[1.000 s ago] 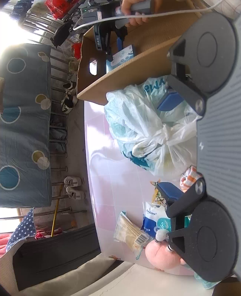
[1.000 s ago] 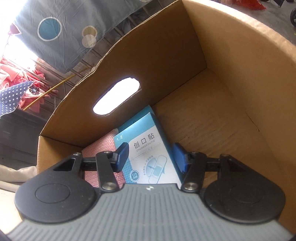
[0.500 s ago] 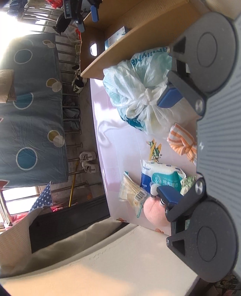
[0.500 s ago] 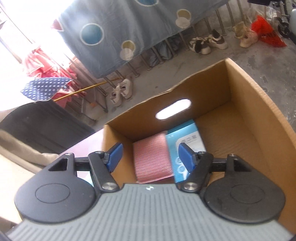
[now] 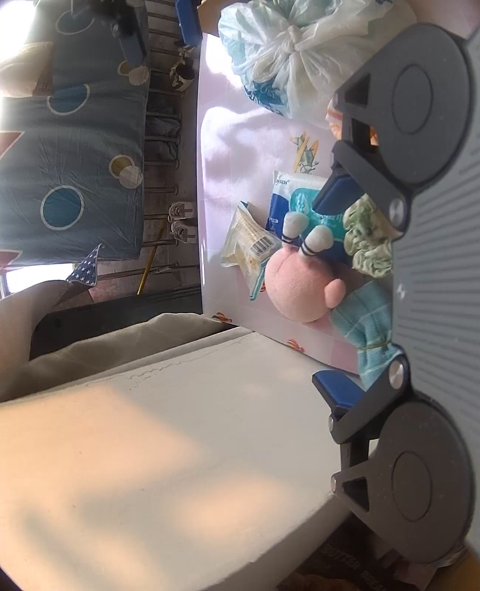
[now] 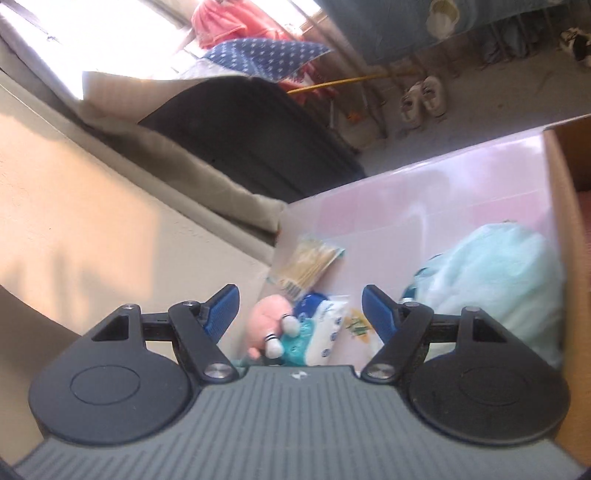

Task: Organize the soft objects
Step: 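Lower the right tool onto the clear snack packet and close its fingers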

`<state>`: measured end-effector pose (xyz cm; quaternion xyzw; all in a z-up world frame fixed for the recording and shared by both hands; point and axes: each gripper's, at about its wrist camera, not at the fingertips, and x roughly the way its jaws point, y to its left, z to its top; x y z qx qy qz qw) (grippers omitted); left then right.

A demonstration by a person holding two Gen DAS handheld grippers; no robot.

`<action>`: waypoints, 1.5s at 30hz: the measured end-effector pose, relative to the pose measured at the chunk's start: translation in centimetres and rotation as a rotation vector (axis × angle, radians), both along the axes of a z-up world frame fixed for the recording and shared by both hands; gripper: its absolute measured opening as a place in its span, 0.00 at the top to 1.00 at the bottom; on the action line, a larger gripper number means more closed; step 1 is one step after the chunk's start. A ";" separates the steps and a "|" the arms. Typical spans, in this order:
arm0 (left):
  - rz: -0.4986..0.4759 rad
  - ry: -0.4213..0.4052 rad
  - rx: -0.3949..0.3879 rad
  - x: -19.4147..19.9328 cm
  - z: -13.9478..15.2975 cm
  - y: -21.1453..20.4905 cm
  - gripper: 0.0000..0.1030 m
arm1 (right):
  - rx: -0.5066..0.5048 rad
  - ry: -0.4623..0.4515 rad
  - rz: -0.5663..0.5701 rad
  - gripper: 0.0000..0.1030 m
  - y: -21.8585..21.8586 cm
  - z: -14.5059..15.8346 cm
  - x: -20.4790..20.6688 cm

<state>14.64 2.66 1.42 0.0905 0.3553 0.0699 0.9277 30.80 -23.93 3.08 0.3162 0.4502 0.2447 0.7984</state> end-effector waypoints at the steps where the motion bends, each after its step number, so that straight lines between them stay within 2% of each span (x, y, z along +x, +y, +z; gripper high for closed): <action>1: -0.015 -0.002 0.026 0.7 -0.1 -0.1 0.11 | 0.028 0.025 0.018 0.29 2.0 -0.6 1.0; 3: -0.047 -0.016 0.072 2.5 -0.5 -0.6 0.11 | 0.068 0.072 0.039 0.29 5.0 -2.2 3.2; 9: -0.114 -0.014 0.113 9.4 -2.8 -1.0 0.11 | 0.132 0.243 0.035 0.29 12.7 -8.7 10.7; 16: -0.177 0.085 0.195 15.9 -7.3 -2.2 0.11 | 0.175 0.384 -0.046 0.29 15.0 -16.2 16.4; 19: -0.193 0.108 0.240 17.4 -9.0 -2.8 0.11 | 0.180 0.408 -0.060 0.28 15.3 -17.6 17.4; 22: -0.188 0.162 0.239 18.8 -10.5 -3.0 0.14 | 0.187 0.429 -0.069 0.28 15.3 -18.6 17.8; 26: -0.181 0.203 0.240 19.9 -11.6 -3.3 0.25 | 0.213 0.443 -0.077 0.29 15.8 -20.1 17.8; 30: -0.179 0.236 0.187 20.7 -11.7 -3.2 0.40 | 0.220 0.446 -0.066 0.31 15.3 -20.3 17.9; 32: -0.177 0.237 0.174 20.8 -11.7 -3.2 0.46 | 0.209 0.451 -0.068 0.38 15.4 -20.8 18.2; 33: -0.179 0.235 0.174 20.8 -11.8 -3.3 0.52 | 0.206 0.454 -0.067 0.42 15.4 -20.9 18.2; 35: -0.189 0.232 0.186 20.5 -11.7 -3.8 0.61 | 0.203 0.468 -0.066 0.53 15.4 -21.3 18.2; 39: -0.211 0.228 0.193 20.2 -11.7 -4.5 0.92 | 0.209 0.487 -0.054 0.67 16.2 -22.4 18.4; 40: -0.211 0.226 0.196 20.1 -11.6 -4.6 0.94 | 0.204 0.491 -0.052 0.74 16.3 -22.5 18.3; 41: -0.211 0.223 0.195 20.2 -11.6 -4.6 0.95 | 0.207 0.494 -0.050 0.77 16.3 -22.7 18.3; 45: -0.210 0.198 0.173 20.1 -10.8 -4.4 0.99 | 0.232 0.491 -0.056 0.85 15.8 -22.7 17.8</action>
